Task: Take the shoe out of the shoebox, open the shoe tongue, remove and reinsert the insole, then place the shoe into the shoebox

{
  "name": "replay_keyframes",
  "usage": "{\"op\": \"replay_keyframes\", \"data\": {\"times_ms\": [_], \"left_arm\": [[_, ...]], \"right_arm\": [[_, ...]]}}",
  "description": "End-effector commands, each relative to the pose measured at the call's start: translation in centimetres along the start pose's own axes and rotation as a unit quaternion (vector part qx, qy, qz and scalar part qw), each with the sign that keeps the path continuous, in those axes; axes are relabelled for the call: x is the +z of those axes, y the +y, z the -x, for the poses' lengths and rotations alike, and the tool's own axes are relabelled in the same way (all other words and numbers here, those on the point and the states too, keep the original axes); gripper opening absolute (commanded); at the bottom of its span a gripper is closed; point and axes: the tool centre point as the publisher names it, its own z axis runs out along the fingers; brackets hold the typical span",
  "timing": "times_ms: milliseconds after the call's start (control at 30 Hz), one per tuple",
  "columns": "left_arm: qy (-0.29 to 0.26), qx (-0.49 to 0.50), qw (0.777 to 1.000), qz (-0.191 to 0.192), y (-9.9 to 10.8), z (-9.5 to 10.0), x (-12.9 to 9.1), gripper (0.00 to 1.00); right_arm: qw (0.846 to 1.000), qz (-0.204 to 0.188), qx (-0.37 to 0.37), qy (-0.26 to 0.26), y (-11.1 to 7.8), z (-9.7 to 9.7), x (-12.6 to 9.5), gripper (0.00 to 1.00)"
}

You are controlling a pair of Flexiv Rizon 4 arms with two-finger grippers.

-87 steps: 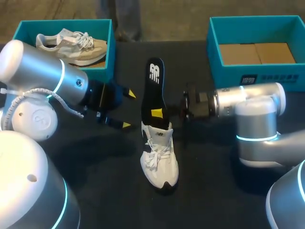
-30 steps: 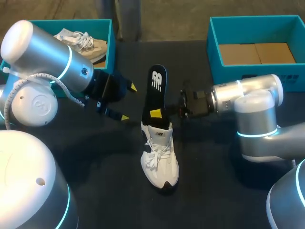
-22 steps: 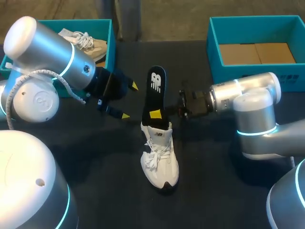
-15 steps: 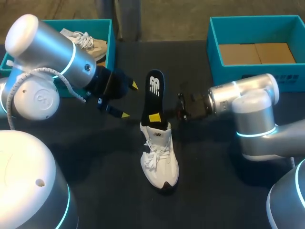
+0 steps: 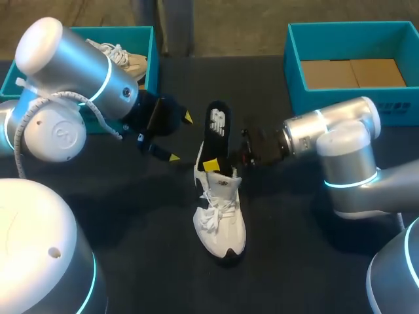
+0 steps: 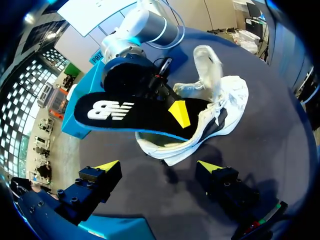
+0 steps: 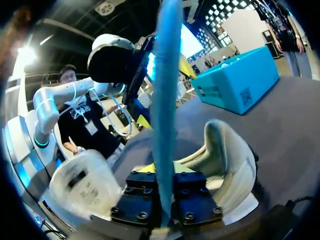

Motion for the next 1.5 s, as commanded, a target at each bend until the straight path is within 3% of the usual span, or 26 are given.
{"op": "replay_keyframes", "data": {"times_ms": [33,400,467,500,967,1300,1333,1367,1500], "left_arm": [[0.001,0.002,1.000,0.005,-0.2,0.2,0.1,1.00],[0.003,0.007,1.000,0.010,-0.2,0.1,-0.2,1.00],[0.003,0.008,1.000,0.009,-0.2,0.1,-0.3,1.00],[0.004,0.009,1.000,0.009,-0.2,0.1,-0.3,1.00],[0.008,0.013,1.000,0.010,-0.4,-0.7,0.1,1.00],[0.009,0.016,1.000,0.007,-0.4,-0.9,0.3,1.00],[0.009,0.016,1.000,0.007,-0.5,-0.9,0.3,1.00],[0.009,0.017,1.000,0.007,-0.5,-0.9,0.3,1.00],[0.011,0.023,1.000,0.009,-0.5,-0.9,0.2,1.00]], "right_arm": [[1.000,-0.002,-0.008,-0.009,0.9,-0.4,-0.4,0.28],[1.000,-0.018,-0.019,-0.006,2.4,0.1,-0.9,0.23],[1.000,-0.022,-0.014,-0.002,2.3,0.3,-0.8,0.14],[1.000,-0.023,-0.012,0.000,2.2,0.4,-0.8,0.00],[0.996,-0.073,0.031,0.027,0.2,0.3,0.4,0.00],[0.994,-0.086,0.051,0.036,-1.1,-0.4,0.9,0.00],[0.994,-0.085,0.051,0.033,-1.1,-0.5,0.8,0.15],[0.995,-0.083,0.049,0.029,-1.0,-0.5,0.7,0.19],[0.996,-0.080,0.037,0.013,-0.3,-0.8,0.3,0.24]]}}
